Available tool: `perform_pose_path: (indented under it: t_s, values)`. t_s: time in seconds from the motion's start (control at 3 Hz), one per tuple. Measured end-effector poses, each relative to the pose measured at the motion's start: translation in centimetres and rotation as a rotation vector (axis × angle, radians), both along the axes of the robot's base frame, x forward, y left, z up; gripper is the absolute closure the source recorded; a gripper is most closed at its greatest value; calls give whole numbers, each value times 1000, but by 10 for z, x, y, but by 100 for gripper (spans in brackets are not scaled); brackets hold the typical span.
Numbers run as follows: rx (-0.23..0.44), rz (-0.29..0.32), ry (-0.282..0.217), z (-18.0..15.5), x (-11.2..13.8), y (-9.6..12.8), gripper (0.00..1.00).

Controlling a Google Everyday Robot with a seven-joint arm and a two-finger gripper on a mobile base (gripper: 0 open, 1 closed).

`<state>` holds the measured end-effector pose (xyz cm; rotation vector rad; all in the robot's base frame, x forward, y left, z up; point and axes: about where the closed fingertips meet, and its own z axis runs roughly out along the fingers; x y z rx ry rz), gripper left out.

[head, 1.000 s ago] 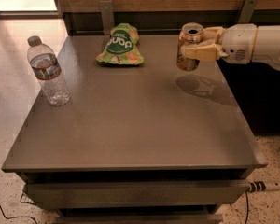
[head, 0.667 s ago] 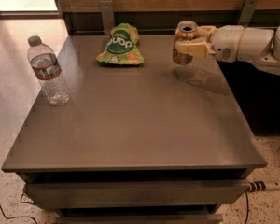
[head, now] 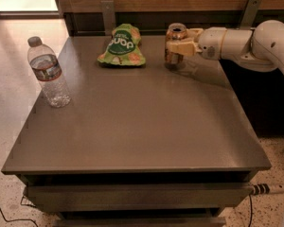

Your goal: Move orange can near green rice chip bag

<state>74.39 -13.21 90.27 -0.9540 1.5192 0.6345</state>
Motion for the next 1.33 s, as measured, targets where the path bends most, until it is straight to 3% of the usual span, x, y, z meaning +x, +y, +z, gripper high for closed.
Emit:
perform_pose_path:
  t_s: [0.67,1.33]
  values:
    - [65,2,95,-35,22,26,97]
    - [65,3,95,-31,22,26,42]
